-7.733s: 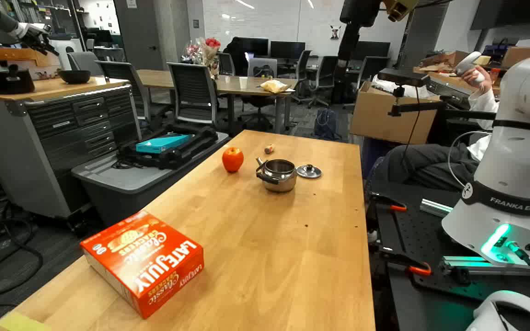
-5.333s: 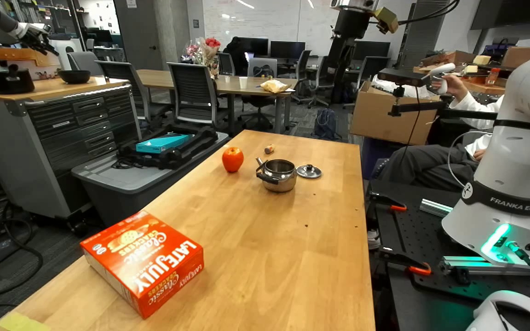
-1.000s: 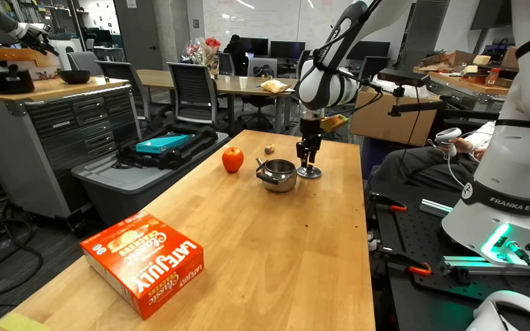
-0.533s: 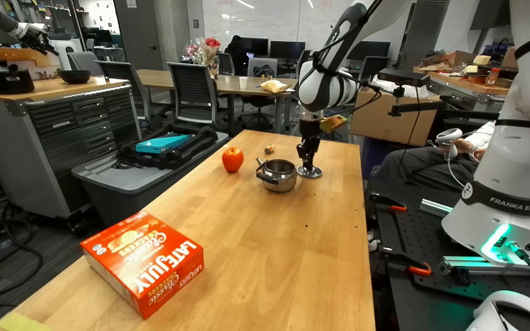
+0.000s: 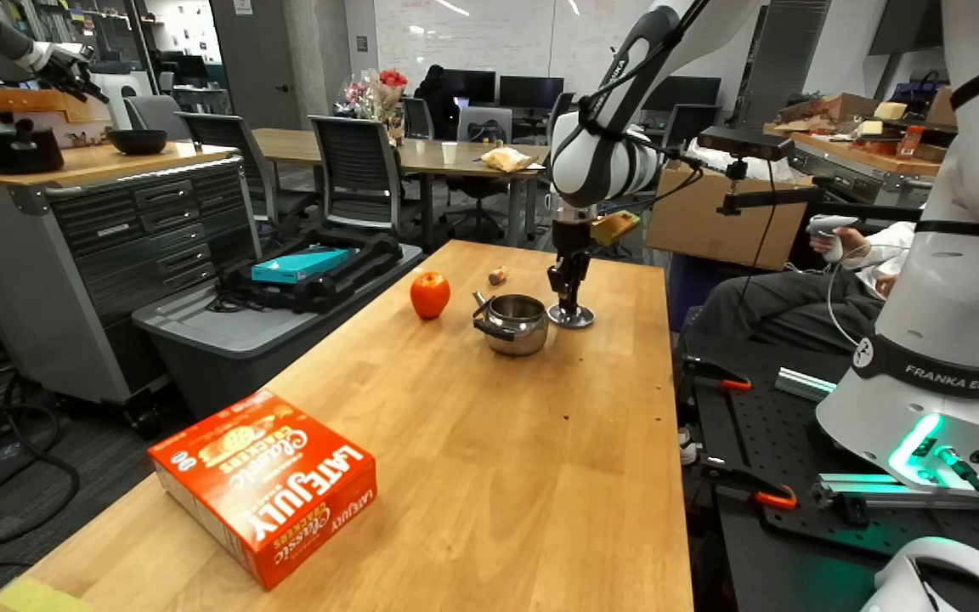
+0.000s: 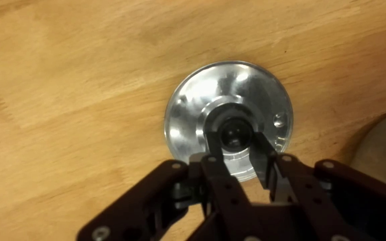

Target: Cover the the silver pot with the silver lid

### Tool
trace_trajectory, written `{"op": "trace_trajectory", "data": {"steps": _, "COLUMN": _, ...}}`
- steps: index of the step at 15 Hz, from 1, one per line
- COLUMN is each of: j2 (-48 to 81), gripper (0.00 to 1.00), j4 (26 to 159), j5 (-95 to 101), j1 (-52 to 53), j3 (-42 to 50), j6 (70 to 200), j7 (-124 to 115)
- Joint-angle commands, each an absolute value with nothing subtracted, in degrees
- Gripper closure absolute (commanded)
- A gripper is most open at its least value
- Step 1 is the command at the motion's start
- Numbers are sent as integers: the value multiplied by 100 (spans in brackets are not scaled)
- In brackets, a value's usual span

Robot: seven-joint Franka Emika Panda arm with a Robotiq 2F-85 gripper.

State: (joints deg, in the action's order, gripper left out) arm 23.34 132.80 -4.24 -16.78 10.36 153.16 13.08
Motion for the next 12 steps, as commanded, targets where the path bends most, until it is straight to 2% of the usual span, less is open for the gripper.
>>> {"op": "trace_trajectory", "data": {"steps": 1, "j2": 2009, "gripper": 93, "j4": 13388, "j5": -266, "j1": -1676, "j3": 1034, "j6": 15383, "j7": 1270}}
{"op": "trace_trajectory", "data": {"steps": 12, "j2": 685, "gripper": 93, "j4": 13746, "j5": -369, "j1": -1596, "j3": 931, "j6": 14735, "j7": 1698}}
